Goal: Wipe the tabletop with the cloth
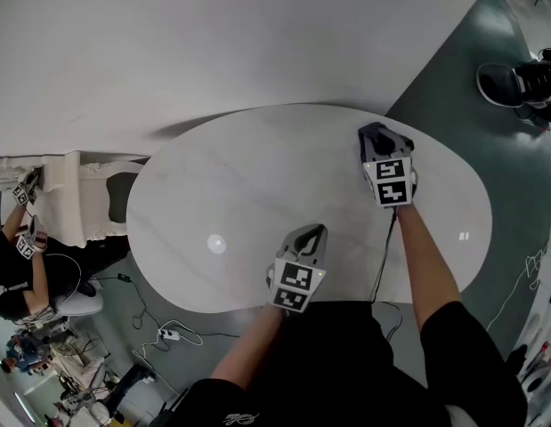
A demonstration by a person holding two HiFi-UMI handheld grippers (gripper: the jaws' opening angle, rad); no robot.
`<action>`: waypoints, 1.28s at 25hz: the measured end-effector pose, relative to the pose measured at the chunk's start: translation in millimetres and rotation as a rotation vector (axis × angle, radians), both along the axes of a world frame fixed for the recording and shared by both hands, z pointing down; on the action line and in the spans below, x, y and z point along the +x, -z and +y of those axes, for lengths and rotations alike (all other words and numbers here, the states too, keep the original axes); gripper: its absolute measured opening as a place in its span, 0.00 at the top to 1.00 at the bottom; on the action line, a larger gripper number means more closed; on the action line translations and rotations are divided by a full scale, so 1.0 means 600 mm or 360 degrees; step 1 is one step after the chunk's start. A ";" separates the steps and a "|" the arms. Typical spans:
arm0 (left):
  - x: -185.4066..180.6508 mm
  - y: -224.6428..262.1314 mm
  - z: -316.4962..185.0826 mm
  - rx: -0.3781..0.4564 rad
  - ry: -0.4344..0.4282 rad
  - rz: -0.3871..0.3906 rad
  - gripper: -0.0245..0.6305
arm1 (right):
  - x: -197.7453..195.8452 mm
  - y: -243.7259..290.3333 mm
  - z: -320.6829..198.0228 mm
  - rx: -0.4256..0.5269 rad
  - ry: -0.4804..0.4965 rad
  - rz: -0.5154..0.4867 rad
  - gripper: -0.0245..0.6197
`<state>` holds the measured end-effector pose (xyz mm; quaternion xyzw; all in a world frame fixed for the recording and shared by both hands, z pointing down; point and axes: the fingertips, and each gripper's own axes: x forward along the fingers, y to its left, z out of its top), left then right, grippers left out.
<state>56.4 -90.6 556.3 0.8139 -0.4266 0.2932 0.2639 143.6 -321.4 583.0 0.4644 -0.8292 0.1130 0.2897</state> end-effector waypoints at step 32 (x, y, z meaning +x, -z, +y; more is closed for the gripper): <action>-0.123 0.023 0.245 0.0142 -0.0243 0.0154 0.95 | -0.124 -0.025 0.353 -0.0332 0.0105 -0.0144 0.92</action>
